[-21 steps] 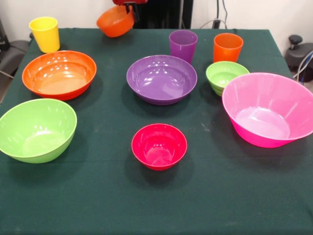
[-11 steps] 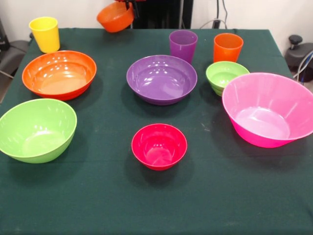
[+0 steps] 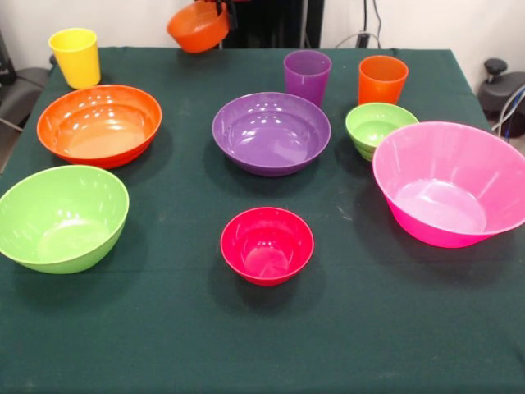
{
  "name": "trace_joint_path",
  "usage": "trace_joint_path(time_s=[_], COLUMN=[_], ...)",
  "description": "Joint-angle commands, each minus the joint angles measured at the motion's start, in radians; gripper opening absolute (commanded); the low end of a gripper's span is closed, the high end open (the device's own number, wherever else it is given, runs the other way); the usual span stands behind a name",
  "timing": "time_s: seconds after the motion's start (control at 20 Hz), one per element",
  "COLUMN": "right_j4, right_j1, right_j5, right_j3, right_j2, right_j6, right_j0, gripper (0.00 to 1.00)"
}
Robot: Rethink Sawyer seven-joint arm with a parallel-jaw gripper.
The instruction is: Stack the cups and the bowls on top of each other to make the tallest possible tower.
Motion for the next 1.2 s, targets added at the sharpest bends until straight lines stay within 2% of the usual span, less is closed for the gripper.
trace_joint_path(time_s=[0.05,0.4,0.8,1.2], right_j4=[0.11,0.168,0.259,0.309], right_j1=[-0.033,-0.024,-0.05,-0.006], right_j5=[0.023,0.033,0.104,0.181], right_j3=[-0.03,-0.079,-0.135,-0.255], right_j2=[0.069,0.07,0.088,0.111], right_j6=[0.15,0.137,0.114,0.053], right_j0=[0.086,0.172,0.264,0.291], gripper=[0.0,0.0,0.0,0.0])
